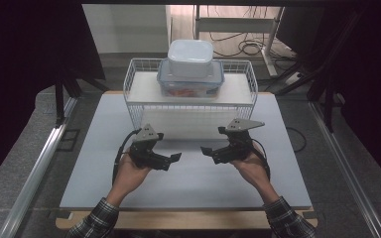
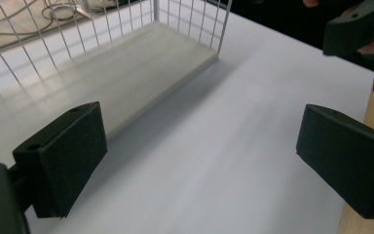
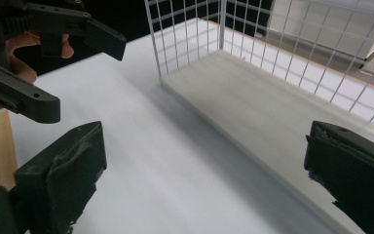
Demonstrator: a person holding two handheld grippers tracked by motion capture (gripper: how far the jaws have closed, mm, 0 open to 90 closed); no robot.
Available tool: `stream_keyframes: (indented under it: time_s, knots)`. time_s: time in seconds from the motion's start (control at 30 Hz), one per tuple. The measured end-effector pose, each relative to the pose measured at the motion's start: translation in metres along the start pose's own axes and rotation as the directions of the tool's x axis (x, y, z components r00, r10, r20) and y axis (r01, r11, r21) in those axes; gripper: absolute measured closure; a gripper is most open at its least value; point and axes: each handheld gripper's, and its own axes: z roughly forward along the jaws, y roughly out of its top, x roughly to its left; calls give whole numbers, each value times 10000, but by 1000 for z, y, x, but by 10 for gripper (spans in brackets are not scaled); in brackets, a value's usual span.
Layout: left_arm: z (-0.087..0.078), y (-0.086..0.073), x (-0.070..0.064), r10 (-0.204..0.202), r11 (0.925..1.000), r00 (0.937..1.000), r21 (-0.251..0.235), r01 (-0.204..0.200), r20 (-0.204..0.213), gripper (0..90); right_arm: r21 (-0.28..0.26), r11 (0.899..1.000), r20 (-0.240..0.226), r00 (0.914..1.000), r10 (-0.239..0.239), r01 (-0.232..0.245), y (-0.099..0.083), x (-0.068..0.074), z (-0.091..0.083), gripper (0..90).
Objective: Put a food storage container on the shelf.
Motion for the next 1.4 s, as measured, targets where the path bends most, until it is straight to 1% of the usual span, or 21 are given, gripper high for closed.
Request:
stream_keyframes:
  time_s: [0.1, 0.2, 0.3, 0.5, 0.73, 0.83, 0.93, 1.2, 1.4]
  knots:
    - [3, -11, -2, 41, 9996, 10000, 278, -39, -86, 39, 68, 9999, -82, 9999, 115, -115, -8, 1, 0, 5]
    - [2, -20, -4, 55, 9989, 9999, 475, -48, -131, 36, 249, 9997, -33, 10000, 61, -60, -16, 2, 0, 1]
    - [1, -27, -5, -16, 9987, 9998, 507, 25, -174, 36, 397, 9991, -28, 9999, 156, -155, -24, 3, -1, 0]
    - [-3, -42, -10, 2, 9977, 9994, 671, 21, -349, 36, 534, 9982, 48, 9996, 271, -273, -39, 3, -5, 1]
    - [-8, -55, -11, -155, 9970, 9993, 747, 179, -332, 34, 673, 9971, 208, 9992, 351, -365, -58, 1, -11, 2]
    - [-10, -60, -11, -179, 9966, 9991, 791, 209, -384, 33, 616, 9977, 342, 9991, 256, -277, -65, 1, -15, 3]
    - [-13, -64, -11, -189, 9964, 9987, 817, 228, -483, 33, 529, 9979, 409, 9986, 339, -361, -71, 1, -21, 3]
    - [-22, -78, -9, -188, 9951, 9958, 953, 274, -895, 34, 497, 9973, 582, 9970, 503, -532, -87, 3, -38, 3]
    - [-27, -87, -11, -170, 9940, 9945, 1062, 281, -1034, 34, 555, 9969, 772, 9957, 506, -549, -96, 4, -47, 3]
